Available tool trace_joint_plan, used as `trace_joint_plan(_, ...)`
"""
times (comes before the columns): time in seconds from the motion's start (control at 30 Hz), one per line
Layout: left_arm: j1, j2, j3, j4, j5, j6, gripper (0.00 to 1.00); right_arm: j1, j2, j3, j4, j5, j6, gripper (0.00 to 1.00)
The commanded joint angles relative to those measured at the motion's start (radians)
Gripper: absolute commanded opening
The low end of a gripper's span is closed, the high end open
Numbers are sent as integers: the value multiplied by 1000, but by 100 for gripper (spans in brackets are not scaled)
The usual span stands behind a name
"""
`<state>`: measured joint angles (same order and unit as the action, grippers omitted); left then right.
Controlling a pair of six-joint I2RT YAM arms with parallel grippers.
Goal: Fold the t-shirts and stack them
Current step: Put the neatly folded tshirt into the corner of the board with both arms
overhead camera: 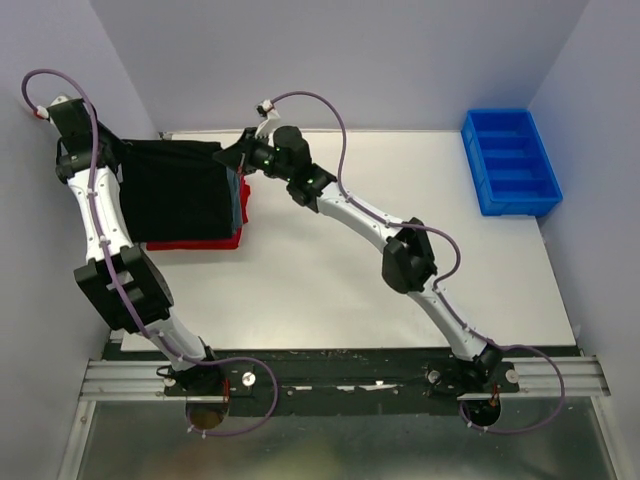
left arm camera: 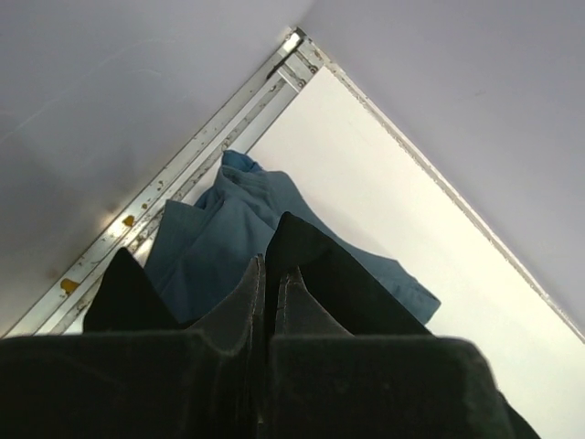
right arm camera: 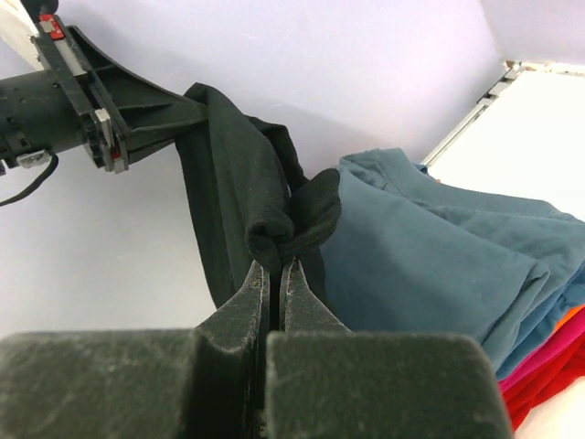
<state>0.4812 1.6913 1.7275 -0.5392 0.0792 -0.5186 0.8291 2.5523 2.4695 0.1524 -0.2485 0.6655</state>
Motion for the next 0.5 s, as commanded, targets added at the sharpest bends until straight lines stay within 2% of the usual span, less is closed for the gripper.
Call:
trace_joint_plan(0.0,-13,53,-5,151,-70,-34,0,-35,46,42,104,40,-20,3)
trace_joint_plan(0.03,-21,65,-12,169,-71,-40,0,-36,54,39,116,52,-23,9)
trace_joint_plan(0.07,-29,82,-11,180,-71,-44,0,-36,59,36,128,66,-24,24)
trace_joint_plan(0.1,-36,100,-6,188,-71,-44,5,-36,63,31,131,87,-26,52)
trace_joint_plan(0.13,-44,123,0,194,-71,-43,26,-38,69,31,137,103,-27,79)
trace_joint_plan(0.17,-56,145,7,190,-100,-50,52,-41,78,35,139,121,-27,100)
trace_joint_plan(0.2,-65,166,9,193,-114,-60,69,-47,86,48,128,139,-24,100)
trace_joint_plan(0.23,-72,186,9,203,-110,-63,80,-53,89,52,122,140,-17,100)
trace_joint_plan(0.27,-78,212,14,206,-108,-64,85,-65,86,46,121,121,-4,100)
trace_joint_plan(0.33,-88,238,32,209,-88,-54,88,-84,34,-22,131,94,11,100)
trace_joint_plan(0.47,-127,209,50,239,-82,-2,91,-104,-150,-327,222,87,-38,100)
